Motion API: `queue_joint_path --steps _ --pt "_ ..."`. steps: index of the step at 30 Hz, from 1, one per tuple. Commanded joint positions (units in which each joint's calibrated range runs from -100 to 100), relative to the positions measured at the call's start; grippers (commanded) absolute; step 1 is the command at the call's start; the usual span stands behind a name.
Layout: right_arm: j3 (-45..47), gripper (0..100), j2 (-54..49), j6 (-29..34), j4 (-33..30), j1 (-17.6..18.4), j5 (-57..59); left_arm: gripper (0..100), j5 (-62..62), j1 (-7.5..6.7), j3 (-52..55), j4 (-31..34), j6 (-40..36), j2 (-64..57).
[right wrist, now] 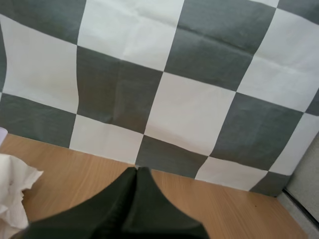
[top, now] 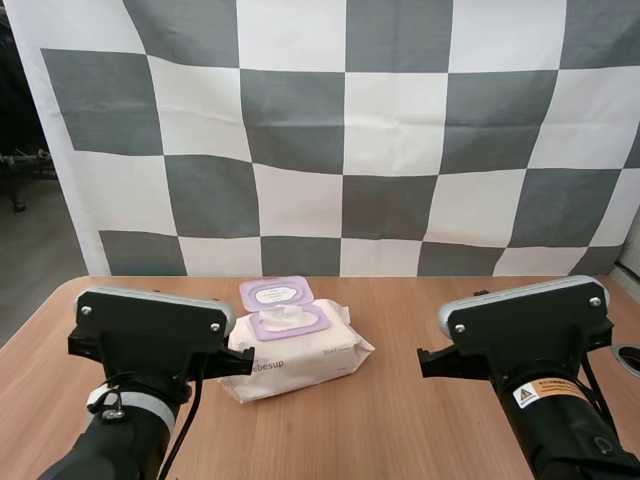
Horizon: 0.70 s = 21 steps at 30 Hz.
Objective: Open the wet wipes lid
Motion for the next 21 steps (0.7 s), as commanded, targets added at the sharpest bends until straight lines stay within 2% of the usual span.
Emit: queue_joint_path --steps 1,8,11,16,21 --pt "0.0 0 -0.5 0.0 0.5 -1.4 2.1 90 -16.6 -1.24 0.0 -2.3 -0.5 -0.5" --pt "0.0 0 -0.4 0.4 2.9 -1.6 3.2 90 -34.4 -5.36 0.0 -2.6 -1.8 -1.4" --pt "0.0 0 -0.4 0.4 2.9 -1.6 3.2 90 -37.2 -6.86 0.0 -2.4 -1.7 -1.4" --pt "0.0 0 -1.3 0.4 3.0 -1.6 3.2 90 -34.2 -9.5 0.0 5.6 -2.0 -1.4" --pt "0.0 0 -9.7 0.4 3.0 -1.6 3.2 90 -31.6 -11.98 0.0 11.7 -8.8 -1.4"
